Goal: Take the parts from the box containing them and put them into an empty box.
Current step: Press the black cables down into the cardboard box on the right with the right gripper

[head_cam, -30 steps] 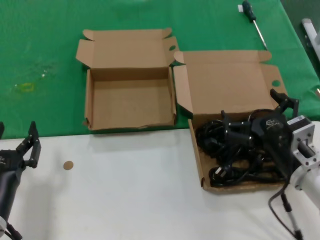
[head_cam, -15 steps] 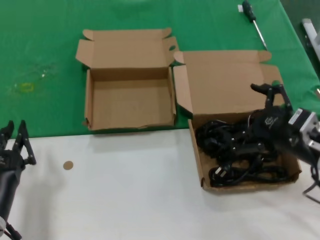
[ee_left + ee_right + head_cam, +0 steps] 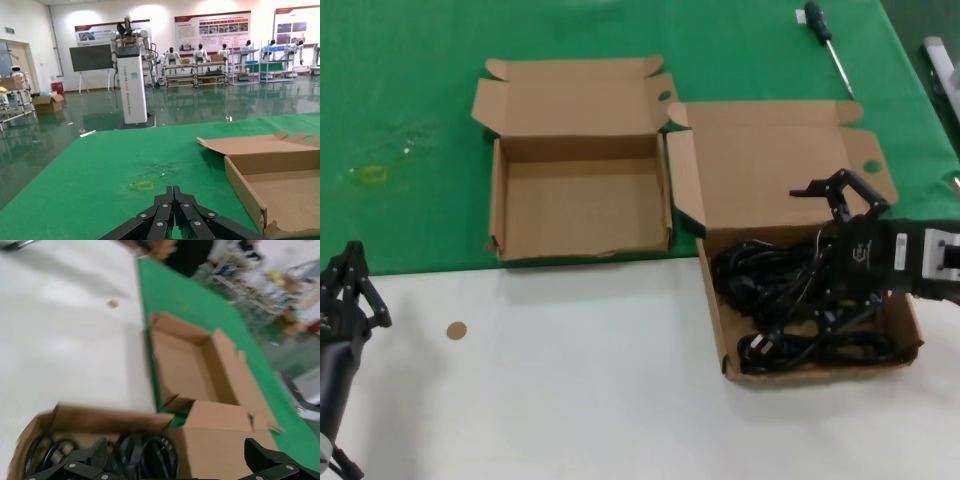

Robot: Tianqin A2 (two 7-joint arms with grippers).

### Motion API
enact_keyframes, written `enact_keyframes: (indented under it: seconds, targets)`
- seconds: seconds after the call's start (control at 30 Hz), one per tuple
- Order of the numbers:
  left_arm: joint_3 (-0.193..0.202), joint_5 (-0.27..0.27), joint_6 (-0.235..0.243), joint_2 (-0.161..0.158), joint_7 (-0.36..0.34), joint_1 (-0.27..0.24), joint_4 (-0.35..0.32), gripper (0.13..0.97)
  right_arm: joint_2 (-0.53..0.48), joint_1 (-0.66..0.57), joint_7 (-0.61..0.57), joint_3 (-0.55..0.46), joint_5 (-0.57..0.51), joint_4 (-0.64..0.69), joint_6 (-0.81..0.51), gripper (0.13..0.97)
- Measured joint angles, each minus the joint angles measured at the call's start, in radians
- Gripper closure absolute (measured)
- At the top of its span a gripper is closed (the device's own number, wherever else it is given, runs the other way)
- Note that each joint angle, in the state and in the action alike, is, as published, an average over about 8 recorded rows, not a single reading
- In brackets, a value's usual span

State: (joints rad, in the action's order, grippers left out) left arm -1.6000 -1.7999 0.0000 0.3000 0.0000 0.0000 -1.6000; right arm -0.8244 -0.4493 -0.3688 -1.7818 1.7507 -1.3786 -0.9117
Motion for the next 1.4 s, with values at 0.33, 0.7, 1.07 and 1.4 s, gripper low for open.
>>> enact_keyframes:
  seconds: [0.33,0.7,1.07,1.4]
  targets:
    - [0.000,0.000,0.000,0.000,0.000,0.000,0.000,0.944,-0.021,-0.171,-0.149,-0.119,-0.115,0.093,-0.139,0.129]
    - [0.000,0.000,0.000,0.000,-0.001,0.000,0.000,0.945,-0.009,-0.273,-0.380,-0.199,-0.211,0.182,-0.194,0.130]
    - [0.000,0.000,0.000,0.000,-0.001,0.000,0.000,0.945,0.014,-0.333,-0.465,-0.232,-0.257,0.252,-0.206,0.142]
    - [0.000,0.000,0.000,0.000,-0.001,0.000,0.000,0.945,0.022,-0.361,-0.463,-0.246,-0.278,0.287,-0.215,0.236]
